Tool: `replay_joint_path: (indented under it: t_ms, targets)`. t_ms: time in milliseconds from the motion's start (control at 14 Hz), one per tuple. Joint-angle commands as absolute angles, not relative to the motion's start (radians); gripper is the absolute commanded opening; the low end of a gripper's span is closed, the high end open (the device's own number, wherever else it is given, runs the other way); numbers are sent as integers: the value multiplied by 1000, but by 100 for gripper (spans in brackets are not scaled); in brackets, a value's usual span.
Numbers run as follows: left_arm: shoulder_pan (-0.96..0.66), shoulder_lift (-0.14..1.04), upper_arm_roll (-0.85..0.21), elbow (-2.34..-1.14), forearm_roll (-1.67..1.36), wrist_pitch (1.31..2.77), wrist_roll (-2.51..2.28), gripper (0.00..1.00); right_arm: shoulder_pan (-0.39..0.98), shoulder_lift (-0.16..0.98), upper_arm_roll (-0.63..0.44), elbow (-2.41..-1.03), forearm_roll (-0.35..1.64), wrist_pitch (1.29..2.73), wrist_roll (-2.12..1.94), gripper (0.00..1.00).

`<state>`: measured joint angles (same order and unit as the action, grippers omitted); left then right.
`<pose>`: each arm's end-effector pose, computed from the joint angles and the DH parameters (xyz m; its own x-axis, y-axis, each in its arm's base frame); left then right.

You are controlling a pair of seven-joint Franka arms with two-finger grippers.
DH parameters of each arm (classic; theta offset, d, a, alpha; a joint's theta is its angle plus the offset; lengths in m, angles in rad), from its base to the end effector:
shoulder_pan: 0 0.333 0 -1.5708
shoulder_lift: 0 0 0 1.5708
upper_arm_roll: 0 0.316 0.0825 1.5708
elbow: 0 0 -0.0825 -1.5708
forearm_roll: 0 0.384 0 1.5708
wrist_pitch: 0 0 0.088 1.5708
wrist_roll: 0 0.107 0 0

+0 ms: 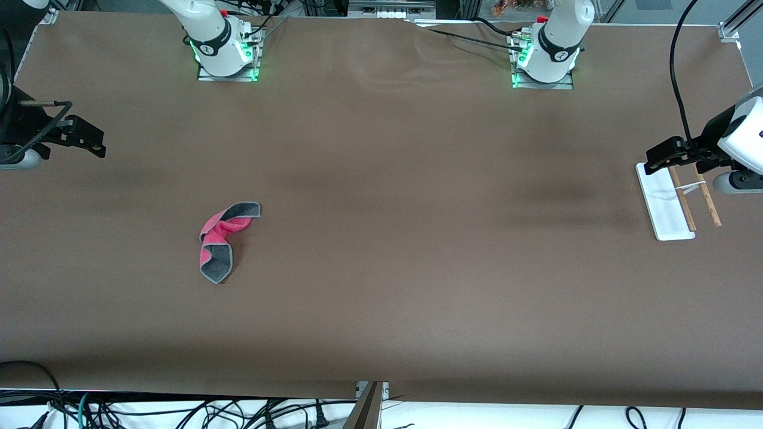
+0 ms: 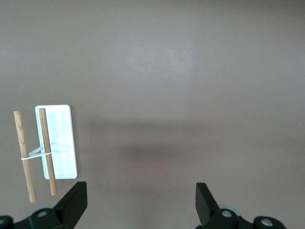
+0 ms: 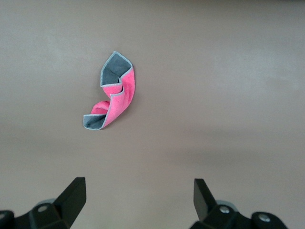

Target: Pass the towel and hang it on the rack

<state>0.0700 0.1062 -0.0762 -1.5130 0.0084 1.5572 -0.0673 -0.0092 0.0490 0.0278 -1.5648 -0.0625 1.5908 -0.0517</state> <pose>0.5842 -0.0004 0.5902 0.9962 0.0611 -0.0615 0.0610 -0.9981 -0.0045 0.5706 0.0037 0.6017 0.9971 0.0714 -0.0261 0.0728 -0.9956 0.0598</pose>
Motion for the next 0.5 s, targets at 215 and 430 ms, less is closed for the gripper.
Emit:
replay_joint_path:
  t_ms: [215,430]
  targets:
    - [72,118,-78,-1488,25,1543,-57,100,-9,69,28,-1536,-64,1583,-55,100]
    - [72,118,-78,-1488,25,1543,-57,100,-5,69,31,-1532,-66,1582,-51,100]
